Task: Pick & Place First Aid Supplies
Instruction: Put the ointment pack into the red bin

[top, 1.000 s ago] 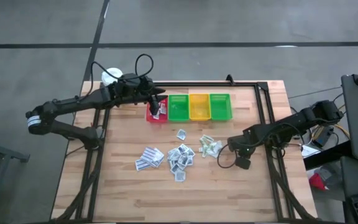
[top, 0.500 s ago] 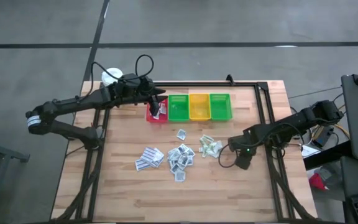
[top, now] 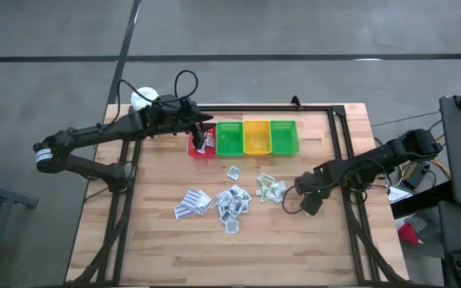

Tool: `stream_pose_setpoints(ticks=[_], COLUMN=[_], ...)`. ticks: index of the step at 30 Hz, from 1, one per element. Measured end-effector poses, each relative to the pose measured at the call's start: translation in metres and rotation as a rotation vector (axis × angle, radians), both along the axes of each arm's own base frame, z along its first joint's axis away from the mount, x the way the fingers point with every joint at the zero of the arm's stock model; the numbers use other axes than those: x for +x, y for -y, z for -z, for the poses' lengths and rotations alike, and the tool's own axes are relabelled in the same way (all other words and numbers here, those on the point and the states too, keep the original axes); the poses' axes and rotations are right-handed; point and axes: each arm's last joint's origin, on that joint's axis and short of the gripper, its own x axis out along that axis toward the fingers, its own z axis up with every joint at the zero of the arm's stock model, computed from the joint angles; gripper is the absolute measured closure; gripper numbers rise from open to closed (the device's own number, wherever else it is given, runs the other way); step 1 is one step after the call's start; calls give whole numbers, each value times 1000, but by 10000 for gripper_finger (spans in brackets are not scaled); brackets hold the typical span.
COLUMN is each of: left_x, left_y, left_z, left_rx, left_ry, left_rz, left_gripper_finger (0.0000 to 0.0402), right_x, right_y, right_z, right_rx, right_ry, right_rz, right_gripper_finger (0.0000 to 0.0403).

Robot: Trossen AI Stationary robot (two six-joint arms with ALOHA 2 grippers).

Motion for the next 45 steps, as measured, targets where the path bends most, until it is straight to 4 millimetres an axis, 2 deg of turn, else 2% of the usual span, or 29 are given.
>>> stream_pose_setpoints(ticks=[14,28,38,45], left_x=[0,0,0,0], left_y=[0,0,0,0], left_z=[0,0,0,0], left_rx=[2,-2,-3,-3], left_ry=[0,3,4,4], left_rz=[-2,-5,-5,-5], left_gripper_finger=[262,262,262,262], right_x=[-7,-7,-7,-10], right_y=[1,1,1,2], right_z=[9,11,9,-7], right_rx=[22,26,29,31], right_ry=[-24,-19,-9,82], right_rz=[47,48,62,105], right_gripper_finger=[295,390,395,395])
